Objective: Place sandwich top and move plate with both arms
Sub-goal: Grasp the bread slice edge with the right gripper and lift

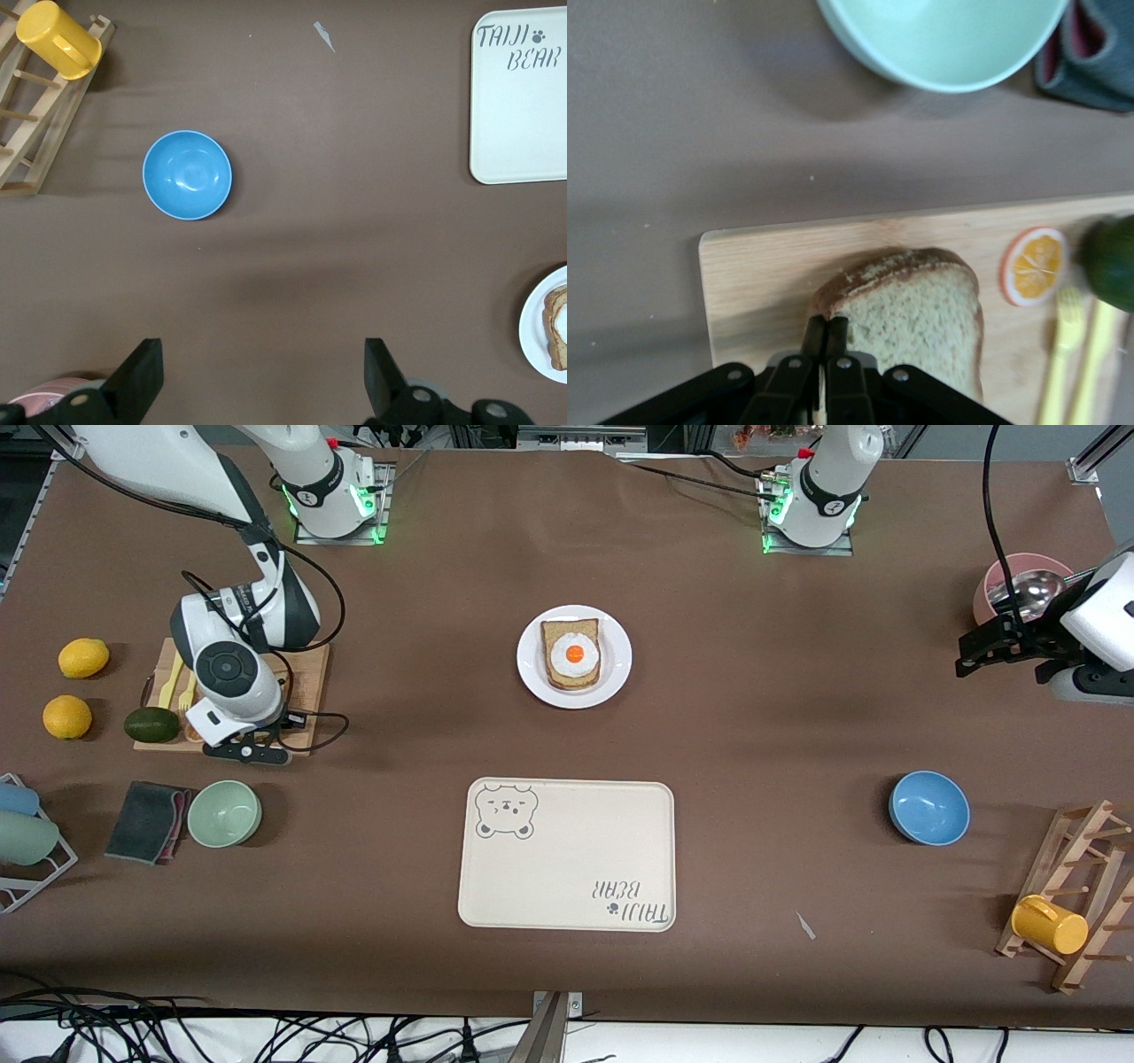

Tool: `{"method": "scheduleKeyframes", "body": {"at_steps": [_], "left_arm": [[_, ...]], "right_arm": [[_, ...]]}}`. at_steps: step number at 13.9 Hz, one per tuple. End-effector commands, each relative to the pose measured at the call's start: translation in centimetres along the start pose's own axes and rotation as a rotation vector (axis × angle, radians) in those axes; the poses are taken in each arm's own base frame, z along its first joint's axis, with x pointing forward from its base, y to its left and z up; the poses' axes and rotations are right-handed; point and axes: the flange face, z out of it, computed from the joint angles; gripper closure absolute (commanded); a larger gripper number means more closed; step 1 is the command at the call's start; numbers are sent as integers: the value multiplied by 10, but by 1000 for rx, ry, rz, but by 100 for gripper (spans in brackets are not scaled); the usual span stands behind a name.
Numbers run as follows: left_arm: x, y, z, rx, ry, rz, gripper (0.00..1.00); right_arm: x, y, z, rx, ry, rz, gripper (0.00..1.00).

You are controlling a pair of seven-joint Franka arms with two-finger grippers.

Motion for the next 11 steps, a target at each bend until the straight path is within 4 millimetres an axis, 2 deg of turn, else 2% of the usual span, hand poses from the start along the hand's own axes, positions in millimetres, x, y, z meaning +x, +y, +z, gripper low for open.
{"method": "scheduleKeyframes", "body": {"at_steps": [1,4,7,8,11], "left_arm": [[-9,1,0,-18,12,2,0],[-8,2,2,-17,4,-1,0],[-2,3,0,-17,13,-9,0],[-2,3,0,-17,13,-9,0],[-1,5,-1,-33,20,-10,0]], "right_arm": [[15,-14,-40,-34,-39,2,100],[16,-38,-85,-7,-96,7,100],[13,-71,-136,7,-125,0,100],[9,-84,-154,26,-136,10,100],[-17,-145,-200,57,-122,-34,100]]}}
